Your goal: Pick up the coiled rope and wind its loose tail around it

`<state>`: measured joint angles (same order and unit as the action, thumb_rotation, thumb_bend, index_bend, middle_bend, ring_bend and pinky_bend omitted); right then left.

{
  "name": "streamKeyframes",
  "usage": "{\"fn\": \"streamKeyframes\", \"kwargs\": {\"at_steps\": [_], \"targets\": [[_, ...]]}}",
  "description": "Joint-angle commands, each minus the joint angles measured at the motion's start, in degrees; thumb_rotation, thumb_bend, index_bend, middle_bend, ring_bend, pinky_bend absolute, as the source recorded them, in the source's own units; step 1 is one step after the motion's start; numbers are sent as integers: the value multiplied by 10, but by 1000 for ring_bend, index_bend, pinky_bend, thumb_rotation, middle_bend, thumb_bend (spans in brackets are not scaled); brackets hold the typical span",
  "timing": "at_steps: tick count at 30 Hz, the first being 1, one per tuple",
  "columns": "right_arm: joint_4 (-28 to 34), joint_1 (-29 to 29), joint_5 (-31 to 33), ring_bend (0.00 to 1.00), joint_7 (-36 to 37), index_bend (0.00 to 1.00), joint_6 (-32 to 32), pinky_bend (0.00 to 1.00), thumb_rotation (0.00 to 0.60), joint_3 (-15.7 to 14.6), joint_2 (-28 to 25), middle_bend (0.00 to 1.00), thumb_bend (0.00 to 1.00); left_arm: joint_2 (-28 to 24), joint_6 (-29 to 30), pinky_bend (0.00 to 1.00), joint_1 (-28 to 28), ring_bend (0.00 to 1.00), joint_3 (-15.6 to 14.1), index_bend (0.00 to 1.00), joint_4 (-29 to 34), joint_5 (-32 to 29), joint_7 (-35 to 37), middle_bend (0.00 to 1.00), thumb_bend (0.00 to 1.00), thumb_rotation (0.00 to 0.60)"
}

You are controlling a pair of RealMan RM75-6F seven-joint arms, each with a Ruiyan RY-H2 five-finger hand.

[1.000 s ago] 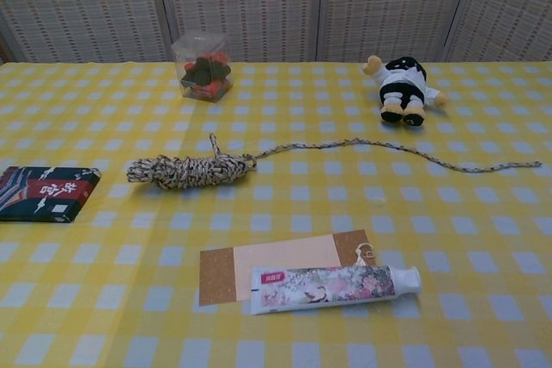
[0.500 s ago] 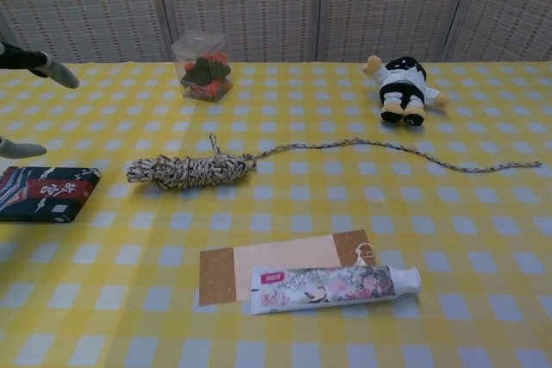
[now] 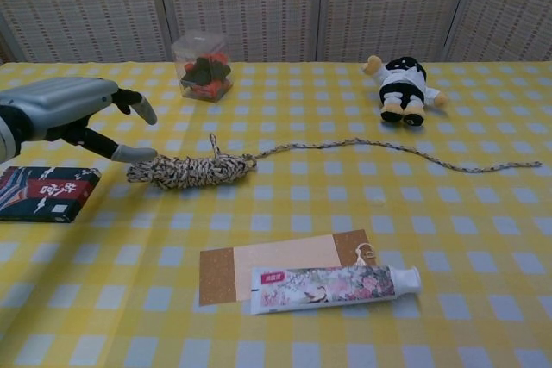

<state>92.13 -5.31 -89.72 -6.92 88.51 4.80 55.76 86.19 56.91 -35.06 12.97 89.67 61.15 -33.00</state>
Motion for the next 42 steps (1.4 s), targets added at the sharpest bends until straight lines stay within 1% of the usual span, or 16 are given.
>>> {"fn": "streamKeyframes", "kwargs": {"at_steps": [1, 3, 6, 11, 13, 18, 22, 23, 26, 30, 32, 34, 36, 42], "targets": [[0, 1, 1, 102, 0, 215, 1, 160, 600, 0, -1, 251, 391, 30, -9, 0, -20, 206, 0, 336, -36, -23, -7, 251, 198, 267], [0, 2, 2, 102, 1, 215, 1, 160, 600, 0, -2, 251, 390, 47, -10, 0, -27, 207, -2, 340, -57, -30, -6, 251, 198, 278], [0, 4, 3, 102, 3, 215, 2, 160, 600, 0, -2, 251, 390, 69, -10, 0, -36, 209, -3, 353, -83, -34, -4, 251, 198, 323], [-2, 7, 5, 102, 6, 215, 5, 160, 600, -1, -3, 251, 391, 95, -4, 0, -48, 209, -6, 359, -107, -41, -11, 251, 198, 332], [-4, 8, 6, 102, 8, 215, 5, 160, 600, -2, -2, 251, 390, 106, 1, 0, -52, 211, -7, 359, -114, -44, -13, 251, 198, 365], [-7, 11, 9, 102, 11, 215, 6, 160, 600, -2, -1, 251, 391, 137, 11, 0, -59, 232, -9, 386, -142, -44, -10, 264, 198, 410], [-7, 13, 8, 102, 13, 215, 10, 160, 600, -2, -3, 251, 391, 157, 11, 0, -65, 254, -8, 405, -173, -45, -3, 286, 198, 496], [-7, 14, 9, 102, 14, 215, 10, 160, 600, -2, -4, 251, 390, 162, 10, 0, -67, 257, -7, 408, -181, -46, -1, 290, 198, 500], [-8, 16, 9, 102, 14, 215, 11, 160, 600, -2, -4, 251, 391, 170, 11, 0, -70, 272, -6, 425, -195, -46, 1, 315, 198, 502], [-8, 18, 10, 102, 16, 215, 12, 160, 600, -3, -4, 251, 390, 178, 11, 0, -71, 297, -3, 456, -209, -47, 11, 362, 198, 489], [-7, 18, 10, 102, 15, 215, 13, 160, 600, -3, -5, 251, 390, 180, 9, 0, -71, 305, -2, 469, -212, -49, 16, 379, 198, 476], [-7, 19, 10, 102, 15, 215, 13, 160, 600, -3, -5, 251, 391, 180, 5, 0, -72, 312, 0, 480, -211, -52, 21, 391, 198, 434], [-6, 20, 10, 102, 15, 215, 14, 160, 600, -3, -6, 251, 391, 180, 2, 0, -73, 312, 1, 488, -209, -54, 22, 397, 198, 413], [-4, 23, 11, 102, 15, 215, 16, 160, 600, -3, -8, 251, 391, 189, 0, 0, -81, 313, 3, 496, -218, -60, 14, 409, 198, 401]]}}
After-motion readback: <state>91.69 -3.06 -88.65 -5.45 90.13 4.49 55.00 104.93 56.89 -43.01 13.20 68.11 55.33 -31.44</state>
